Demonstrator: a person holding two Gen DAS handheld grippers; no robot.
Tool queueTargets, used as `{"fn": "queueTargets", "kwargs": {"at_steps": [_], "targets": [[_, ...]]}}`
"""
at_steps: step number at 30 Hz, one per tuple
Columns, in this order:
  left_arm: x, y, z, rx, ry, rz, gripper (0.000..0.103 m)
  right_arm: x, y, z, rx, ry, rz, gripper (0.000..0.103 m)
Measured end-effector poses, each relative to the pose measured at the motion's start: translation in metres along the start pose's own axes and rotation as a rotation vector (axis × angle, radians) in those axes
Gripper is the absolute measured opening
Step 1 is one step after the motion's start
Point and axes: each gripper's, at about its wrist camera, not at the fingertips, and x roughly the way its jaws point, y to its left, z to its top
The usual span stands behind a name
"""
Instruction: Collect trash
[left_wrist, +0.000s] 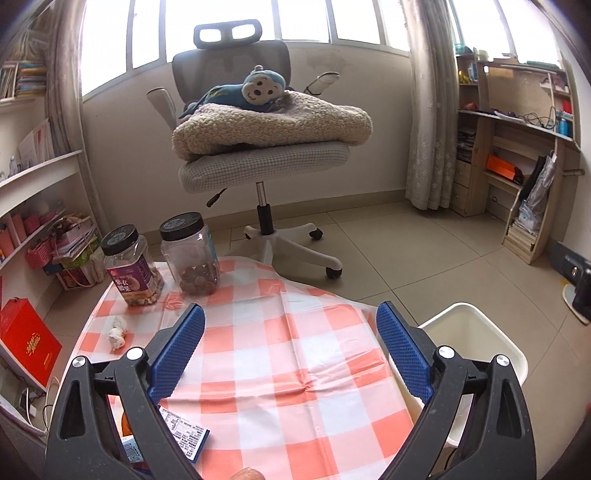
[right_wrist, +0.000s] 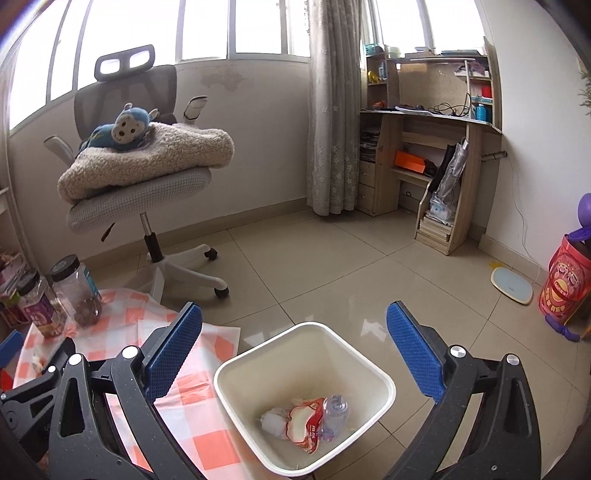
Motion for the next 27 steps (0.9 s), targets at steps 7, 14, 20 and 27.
{"fn": "queueTargets", "kwargs": {"at_steps": [7, 14, 20, 27], "targets": [[-0.002, 0.040, 0.003, -0.063, 0.009, 0.037, 0.091, -0.002, 0.054, -0.012, -0.131, -0.019, 0.017, 0.096], [-0.003, 0.073, -0.002, -0.080, 0.025, 0.093, 0.091, 0.001, 0.092, -0.014, -0.146, 0.011, 0.078, 0.096], [-0.003, 0.103, -0.004, -0.099, 0.046, 0.143, 0.091, -0.002, 0.124, -0.019, -0.172, 0.020, 0.130, 0.096], [0.001, 0.132, -0.011, -0.113, 0.077, 0.189, 0.092, -0.002, 0.159, -0.024, -0.201, 0.040, 0.184, 0.096]]}}
